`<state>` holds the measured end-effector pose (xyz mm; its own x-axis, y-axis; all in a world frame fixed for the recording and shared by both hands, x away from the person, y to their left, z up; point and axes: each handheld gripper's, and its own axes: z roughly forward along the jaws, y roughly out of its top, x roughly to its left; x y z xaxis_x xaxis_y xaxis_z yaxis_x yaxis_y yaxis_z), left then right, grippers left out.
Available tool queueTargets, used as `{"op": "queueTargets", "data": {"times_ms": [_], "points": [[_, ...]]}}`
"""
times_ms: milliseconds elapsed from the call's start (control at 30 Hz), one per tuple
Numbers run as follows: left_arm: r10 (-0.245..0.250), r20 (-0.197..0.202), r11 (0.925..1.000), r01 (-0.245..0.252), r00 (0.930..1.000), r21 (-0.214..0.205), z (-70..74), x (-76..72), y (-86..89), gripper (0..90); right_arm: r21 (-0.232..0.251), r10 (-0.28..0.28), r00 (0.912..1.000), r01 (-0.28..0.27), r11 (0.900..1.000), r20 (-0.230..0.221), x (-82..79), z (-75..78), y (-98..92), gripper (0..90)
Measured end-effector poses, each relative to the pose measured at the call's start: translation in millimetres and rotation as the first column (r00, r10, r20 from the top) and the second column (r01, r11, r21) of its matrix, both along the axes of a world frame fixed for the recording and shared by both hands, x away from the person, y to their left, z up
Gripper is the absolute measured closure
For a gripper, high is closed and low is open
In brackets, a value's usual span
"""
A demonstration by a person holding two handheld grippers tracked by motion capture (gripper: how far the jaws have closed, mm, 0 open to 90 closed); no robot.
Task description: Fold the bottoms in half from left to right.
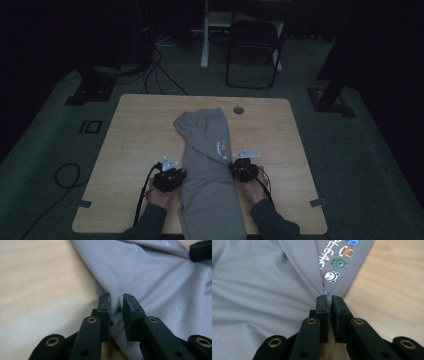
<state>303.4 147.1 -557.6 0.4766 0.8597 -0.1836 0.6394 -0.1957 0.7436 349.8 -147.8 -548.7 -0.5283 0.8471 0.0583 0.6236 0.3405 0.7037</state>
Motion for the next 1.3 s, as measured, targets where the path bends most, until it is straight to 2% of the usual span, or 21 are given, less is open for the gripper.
{"op": "queueTargets", "data": {"times_ms": [33,100,133,200,267,300,400,533,600,667,733,767,833,867,900,967,1033,1067,1200,1300], "points": [[-0.002,-0.001,1.0000,0.002,1.0000,0.005,0.6,-3.4,0.3,74.9,0.009,0.004,1.0000,-0.004,1.0000,-0.004,-5.4,-0.2,-0.8,85.2],[-0.010,-0.002,0.9994,0.010,1.0000,0.035,3.0,-4.8,-1.5,66.4,0.007,0.010,0.9999,-0.010,0.9999,-0.012,-12.8,0.4,-1.4,84.5],[-0.016,0.004,0.9989,0.016,0.9999,0.045,3.1,-3.1,-2.4,60.2,-0.004,0.012,0.9998,-0.012,0.9999,-0.018,-14.4,1.5,-0.8,81.5],[-0.019,0.001,0.9992,0.019,0.9998,0.035,3.6,4.5,-3.4,57.4,-0.040,0.021,0.9998,-0.021,0.9990,0.005,-13.6,3.1,2.0,70.9],[-0.021,0.018,0.9989,0.020,0.9996,0.043,6.7,12.2,-5.0,55.4,-0.021,0.040,0.9988,-0.039,0.9990,0.028,-9.3,4.7,7.7,62.5],[-0.025,0.031,0.9983,0.023,0.9992,0.054,8.2,16.4,-5.8,55.3,-0.021,0.050,0.9976,-0.049,0.9986,0.047,-6.5,6.8,12.5,59.8],[-0.021,0.030,0.9976,0.019,0.9993,0.067,9.4,29.7,-8.9,55.6,-0.021,0.099,0.9898,-0.097,0.9951,0.102,5.6,15.0,33.1,57.5],[-0.020,0.017,0.9958,0.018,0.9997,0.089,5.4,30.5,-11.5,66.5,-0.028,0.149,0.9807,-0.147,0.9888,0.127,28.2,23.0,67.8,61.0],[-0.020,0.026,0.9961,0.018,0.9995,0.087,4.2,27.4,-11.3,69.4,-0.036,0.171,0.9782,-0.168,0.9852,0.118,39.7,23.2,85.0,61.7],[-0.019,0.025,0.9960,0.016,0.9995,0.087,4.0,26.4,-11.4,70.5,-0.044,0.175,0.9793,-0.171,0.9843,0.102,49.5,21.9,99.3,60.9],[-0.015,0.030,0.9964,0.013,0.9994,0.084,3.2,25.3,-12.6,71.0,-0.023,0.193,0.9782,-0.191,0.9813,0.078,57.0,19.2,109.8,57.9],[-0.016,0.030,0.9964,0.013,0.9994,0.083,2.9,24.8,-13.0,71.6,-0.031,0.196,0.9786,-0.195,0.9803,0.061,59.8,16.8,114.5,57.3],[-0.014,0.035,0.9958,0.011,0.9993,0.091,2.9,23.6,-14.0,72.5,-0.102,0.174,0.9841,-0.169,0.9804,0.038,65.6,10.0,120.1,59.1],[-0.013,0.035,0.9960,0.010,0.9993,0.088,2.7,23.4,-14.1,72.6,-0.106,0.163,0.9864,-0.160,0.9813,0.019,68.3,6.8,119.4,65.7],[-0.012,0.034,0.9965,0.009,0.9994,0.083,2.6,23.5,-13.9,72.7,-0.092,0.157,0.9874,-0.155,0.9837,0.021,70.3,6.1,115.9,75.1],[-0.013,0.031,0.9969,0.010,0.9994,0.078,2.3,23.6,-12.9,72.7,-0.118,0.111,0.9936,-0.107,0.9873,0.024,73.8,9.2,107.3,86.1],[-0.012,0.032,0.9968,0.010,0.9994,0.080,2.2,23.4,-13.1,72.7,-0.135,0.067,0.9969,-0.061,0.9889,0.041,78.6,13.0,93.5,87.9],[-0.012,0.034,0.9966,0.009,0.9993,0.082,2.3,23.2,-13.2,72.8,-0.128,0.042,0.9982,-0.036,0.9911,0.044,82.1,14.6,84.3,88.1],[-0.008,0.036,0.9963,0.005,0.9993,0.086,2.4,22.2,-14.1,73.6,-0.051,-0.048,0.9984,0.050,0.9975,0.028,98.3,17.9,41.3,87.4],[-0.007,0.039,0.9958,0.004,0.9992,0.091,2.5,21.7,-14.8,73.8,-0.048,-0.120,0.9925,0.121,0.9915,0.024,105.7,14.3,16.3,87.9]]}}
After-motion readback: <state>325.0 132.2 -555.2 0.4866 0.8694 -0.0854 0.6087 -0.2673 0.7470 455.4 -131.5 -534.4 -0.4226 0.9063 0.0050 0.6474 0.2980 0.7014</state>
